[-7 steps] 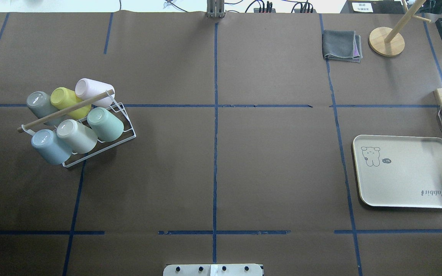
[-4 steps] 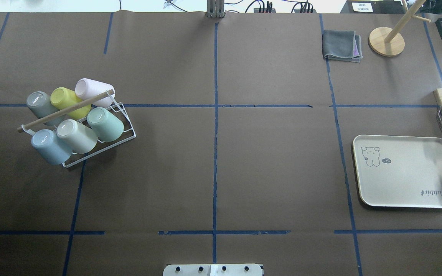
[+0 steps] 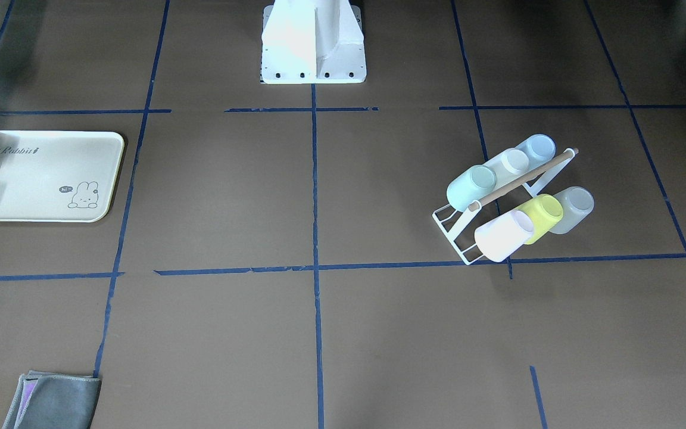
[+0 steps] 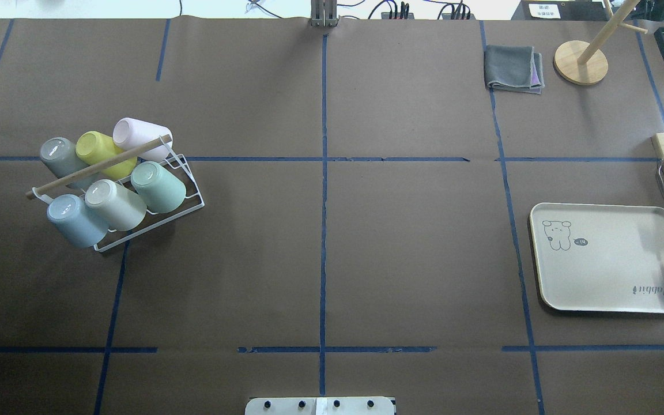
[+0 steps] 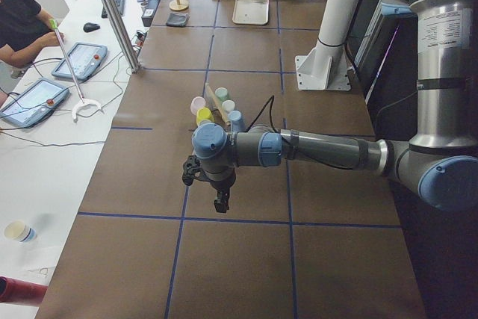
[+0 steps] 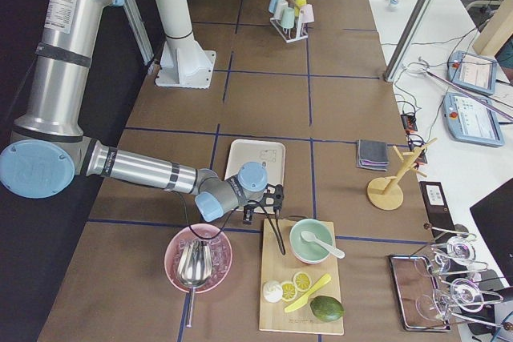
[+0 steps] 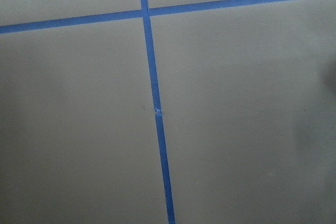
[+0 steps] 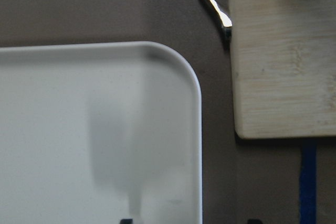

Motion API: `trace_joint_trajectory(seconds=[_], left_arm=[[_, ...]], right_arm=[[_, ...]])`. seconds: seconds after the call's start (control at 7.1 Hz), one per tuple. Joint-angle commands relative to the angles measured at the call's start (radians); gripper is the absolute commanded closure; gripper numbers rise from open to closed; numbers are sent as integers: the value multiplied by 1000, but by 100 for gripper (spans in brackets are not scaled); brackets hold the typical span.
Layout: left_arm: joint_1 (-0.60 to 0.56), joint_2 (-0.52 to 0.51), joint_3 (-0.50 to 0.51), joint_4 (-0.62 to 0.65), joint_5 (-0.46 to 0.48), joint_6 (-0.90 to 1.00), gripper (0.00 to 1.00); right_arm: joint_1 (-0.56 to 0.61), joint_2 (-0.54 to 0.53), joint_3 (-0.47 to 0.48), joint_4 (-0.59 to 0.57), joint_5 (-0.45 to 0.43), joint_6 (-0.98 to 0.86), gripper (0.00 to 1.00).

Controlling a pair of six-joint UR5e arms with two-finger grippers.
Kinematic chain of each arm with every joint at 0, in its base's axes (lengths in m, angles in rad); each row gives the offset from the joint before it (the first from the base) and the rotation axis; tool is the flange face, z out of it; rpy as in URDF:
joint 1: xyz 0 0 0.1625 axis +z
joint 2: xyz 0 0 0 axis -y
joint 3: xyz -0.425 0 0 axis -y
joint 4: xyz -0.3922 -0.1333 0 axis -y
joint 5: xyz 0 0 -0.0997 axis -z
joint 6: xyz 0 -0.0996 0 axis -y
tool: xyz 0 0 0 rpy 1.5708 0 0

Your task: Pick up and place green cup on tray

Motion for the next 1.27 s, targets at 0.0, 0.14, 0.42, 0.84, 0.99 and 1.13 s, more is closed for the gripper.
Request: trace_joint_trajectory(seconds=[0.0, 0.14, 0.42, 0.84, 0.99, 1.13], left_arm=[[0, -1, 2, 0, -2, 1, 0], [0, -1, 1, 0, 0, 0, 0], [0, -1, 1, 0, -2, 1, 0], [0, -1, -10, 0, 0, 0, 0], [-2, 1, -16, 0, 0, 1, 0], [-2, 1, -18, 0, -2, 0, 0]], right_arm=[[-8, 0, -9, 0, -1, 0, 38], [-8, 0, -9, 0, -1, 0, 64], [-8, 0, -16, 6, -3, -1, 96], [-5, 2, 44, 19, -12, -5, 100], [-5, 2, 125, 17, -11, -3, 100], [-45, 11, 166, 13, -9, 0, 100]])
